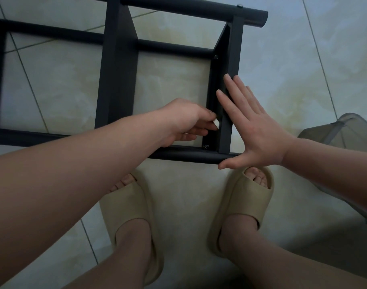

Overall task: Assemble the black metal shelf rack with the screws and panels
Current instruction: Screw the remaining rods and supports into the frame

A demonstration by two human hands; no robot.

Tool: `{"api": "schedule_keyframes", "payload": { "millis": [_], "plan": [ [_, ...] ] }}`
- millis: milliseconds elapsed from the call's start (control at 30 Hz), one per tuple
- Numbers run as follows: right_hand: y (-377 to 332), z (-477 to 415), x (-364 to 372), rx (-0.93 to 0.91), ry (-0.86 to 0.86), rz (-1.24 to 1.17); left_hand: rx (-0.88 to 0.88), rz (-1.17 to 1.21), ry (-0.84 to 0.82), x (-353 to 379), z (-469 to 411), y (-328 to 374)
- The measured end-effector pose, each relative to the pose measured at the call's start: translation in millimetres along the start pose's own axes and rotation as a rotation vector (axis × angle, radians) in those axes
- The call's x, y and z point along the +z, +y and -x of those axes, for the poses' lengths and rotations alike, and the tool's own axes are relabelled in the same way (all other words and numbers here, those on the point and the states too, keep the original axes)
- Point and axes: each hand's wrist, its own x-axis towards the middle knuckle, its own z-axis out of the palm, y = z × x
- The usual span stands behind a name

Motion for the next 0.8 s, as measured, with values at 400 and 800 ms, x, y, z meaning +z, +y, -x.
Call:
{"api": "schedule_keyframes", "payload": {
  "millis": [400,800],
  "plan": [
    [-1.8,-0.2,-2.1,0.004,-0.012,-0.006,-0.041,-0.06,-0.017,5.7,0.2,1.7],
    [-1.0,0.1,-1.3,0.006,-0.013,-0.006,-0.001,-0.096,-0.117,-4.8,0.2,-2.7]
  ]
}}
